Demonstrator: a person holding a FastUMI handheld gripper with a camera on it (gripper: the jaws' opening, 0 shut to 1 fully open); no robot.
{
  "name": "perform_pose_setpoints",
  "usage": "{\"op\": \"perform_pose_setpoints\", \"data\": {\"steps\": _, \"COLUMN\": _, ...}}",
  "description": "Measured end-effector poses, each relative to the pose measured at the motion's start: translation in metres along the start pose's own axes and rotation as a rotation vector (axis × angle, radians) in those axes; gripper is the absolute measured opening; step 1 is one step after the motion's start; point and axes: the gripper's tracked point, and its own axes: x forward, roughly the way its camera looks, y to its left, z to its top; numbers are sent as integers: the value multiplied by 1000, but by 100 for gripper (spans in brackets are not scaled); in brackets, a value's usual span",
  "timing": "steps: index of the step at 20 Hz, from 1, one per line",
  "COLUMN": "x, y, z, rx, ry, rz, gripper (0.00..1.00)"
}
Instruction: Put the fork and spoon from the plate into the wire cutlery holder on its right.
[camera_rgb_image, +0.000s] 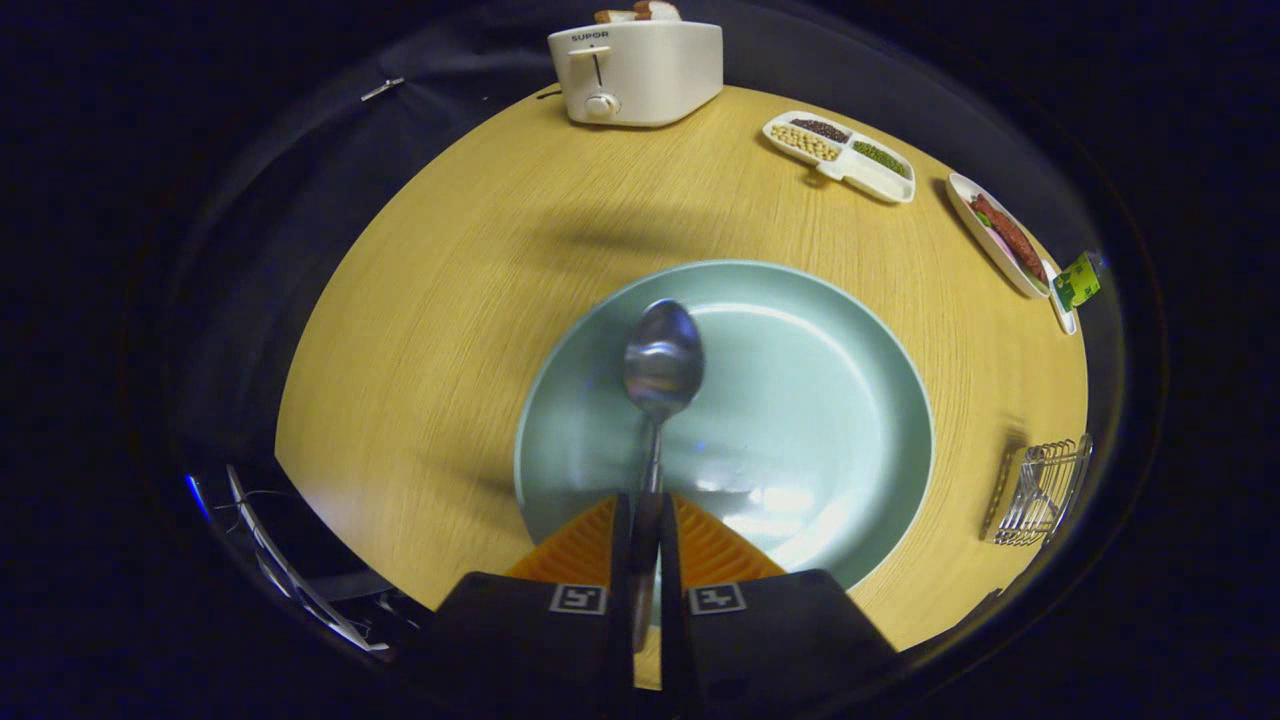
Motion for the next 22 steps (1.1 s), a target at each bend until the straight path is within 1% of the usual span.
{"op": "perform_pose_setpoints", "data": {"steps": 1, "x": 0, "y": 1, "z": -1, "rx": 6, "ry": 3, "rz": 23, "gripper": 9}}
{"op": "perform_pose_setpoints", "data": {"steps": 4, "x": -17, "y": 5, "z": 8, "rx": 48, "ry": -14, "rz": 110, "gripper": 8}}
{"op": "perform_pose_setpoints", "data": {"steps": 5, "x": -28, "y": 3, "z": 11, "rx": 43, "ry": -24, "rz": 127, "gripper": 8}}
{"op": "perform_pose_setpoints", "data": {"steps": 7, "x": -47, "y": -12, "z": 17, "rx": 16, "ry": -48, "rz": 135, "gripper": 8}}
{"op": "perform_pose_setpoints", "data": {"steps": 10, "x": -87, "y": -28, "z": 18, "rx": -5, "ry": -57, "rz": 189, "gripper": 8}}
{"op": "perform_pose_setpoints", "data": {"steps": 12, "x": -125, "y": -53, "z": 24, "rx": -27, "ry": -66, "rz": 206, "gripper": 8}}
{"op": "perform_pose_setpoints", "data": {"steps": 14, "x": -158, "y": -96, "z": 26, "rx": -62, "ry": -49, "rz": 172, "gripper": 8}}
{"op": "perform_pose_setpoints", "data": {"steps": 17, "x": -203, "y": -172, "z": 19, "rx": -78, "ry": 1, "rz": 85, "gripper": 8}}
{"op": "perform_pose_setpoints", "data": {"steps": 19, "x": -226, "y": -215, "z": 8, "rx": -69, "ry": 60, "rz": 39, "gripper": 8}}
{"op": "perform_pose_setpoints", "data": {"steps": 22, "x": -245, "y": -272, "z": -21, "rx": -80, "ry": 221, "rz": -29, "gripper": 8}}
